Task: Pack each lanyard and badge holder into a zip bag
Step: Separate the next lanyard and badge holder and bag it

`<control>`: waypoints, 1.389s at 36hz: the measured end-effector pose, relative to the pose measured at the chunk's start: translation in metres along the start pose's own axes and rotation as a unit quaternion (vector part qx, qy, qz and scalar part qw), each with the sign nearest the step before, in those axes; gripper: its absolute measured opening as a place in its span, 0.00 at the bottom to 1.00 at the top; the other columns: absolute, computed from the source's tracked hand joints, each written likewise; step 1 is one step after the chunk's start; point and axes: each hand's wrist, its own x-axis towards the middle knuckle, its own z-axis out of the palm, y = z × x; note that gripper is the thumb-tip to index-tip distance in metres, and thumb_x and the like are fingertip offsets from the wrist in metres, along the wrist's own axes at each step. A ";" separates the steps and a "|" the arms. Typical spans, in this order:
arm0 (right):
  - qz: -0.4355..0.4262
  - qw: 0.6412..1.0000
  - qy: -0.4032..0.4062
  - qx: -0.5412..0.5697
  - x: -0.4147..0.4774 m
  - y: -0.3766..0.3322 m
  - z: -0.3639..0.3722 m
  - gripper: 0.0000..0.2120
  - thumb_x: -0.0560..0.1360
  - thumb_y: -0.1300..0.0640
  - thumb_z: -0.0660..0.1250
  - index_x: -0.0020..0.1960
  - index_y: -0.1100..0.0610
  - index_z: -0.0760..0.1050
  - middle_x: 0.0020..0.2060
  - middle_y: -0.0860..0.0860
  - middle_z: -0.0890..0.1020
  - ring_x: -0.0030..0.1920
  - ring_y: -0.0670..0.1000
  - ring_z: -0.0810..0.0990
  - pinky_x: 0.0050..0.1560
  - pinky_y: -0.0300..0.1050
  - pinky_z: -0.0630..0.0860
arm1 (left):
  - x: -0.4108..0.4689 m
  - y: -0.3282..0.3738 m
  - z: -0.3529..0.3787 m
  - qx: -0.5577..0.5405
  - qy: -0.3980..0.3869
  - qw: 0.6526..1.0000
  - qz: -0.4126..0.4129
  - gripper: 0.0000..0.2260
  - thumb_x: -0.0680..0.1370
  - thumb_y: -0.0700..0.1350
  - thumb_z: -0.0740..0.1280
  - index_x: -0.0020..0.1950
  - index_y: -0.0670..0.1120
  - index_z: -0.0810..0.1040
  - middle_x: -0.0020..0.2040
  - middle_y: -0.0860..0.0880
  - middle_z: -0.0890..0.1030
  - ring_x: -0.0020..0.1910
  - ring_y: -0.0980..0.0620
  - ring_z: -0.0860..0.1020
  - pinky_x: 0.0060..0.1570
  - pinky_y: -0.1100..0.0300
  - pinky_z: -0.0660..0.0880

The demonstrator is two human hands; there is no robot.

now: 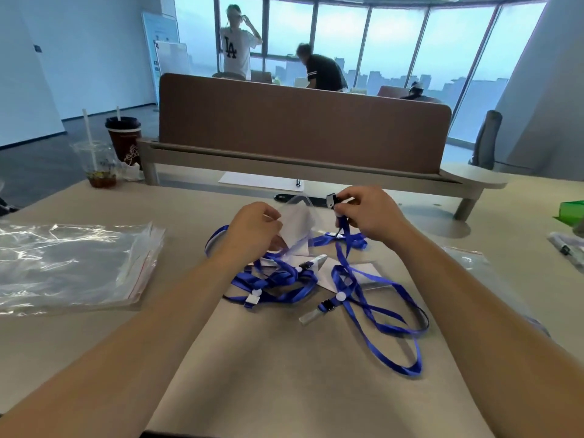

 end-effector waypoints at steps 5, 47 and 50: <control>0.010 0.998 -0.008 0.058 -0.007 -0.013 -0.006 0.03 0.79 0.59 0.68 0.50 0.58 0.79 0.37 0.52 0.86 0.27 0.38 0.80 0.27 0.28 0.72 | 0.000 0.005 -0.006 -0.013 0.039 0.999 0.007 0.05 0.80 0.39 0.65 0.53 0.44 0.79 0.38 0.47 0.81 0.26 0.58 0.79 0.22 0.70 0.69; 0.069 0.986 -0.064 0.138 -0.017 -0.024 0.065 0.06 0.76 0.55 0.73 0.45 0.58 0.82 0.37 0.52 0.86 0.40 0.49 0.85 0.43 0.44 0.80 | -0.001 -0.001 0.010 -0.026 0.053 0.998 -0.028 0.12 0.78 0.49 0.70 0.56 0.43 0.82 0.48 0.45 0.83 0.43 0.49 0.80 0.46 0.56 0.77; 0.058 0.987 -0.065 0.134 -0.019 -0.025 0.065 0.05 0.76 0.55 0.73 0.44 0.56 0.81 0.36 0.50 0.85 0.34 0.43 0.83 0.35 0.35 0.75 | -0.001 -0.004 0.009 -0.029 0.067 0.997 -0.023 0.07 0.78 0.47 0.70 0.52 0.44 0.81 0.47 0.48 0.81 0.45 0.50 0.78 0.47 0.58 0.74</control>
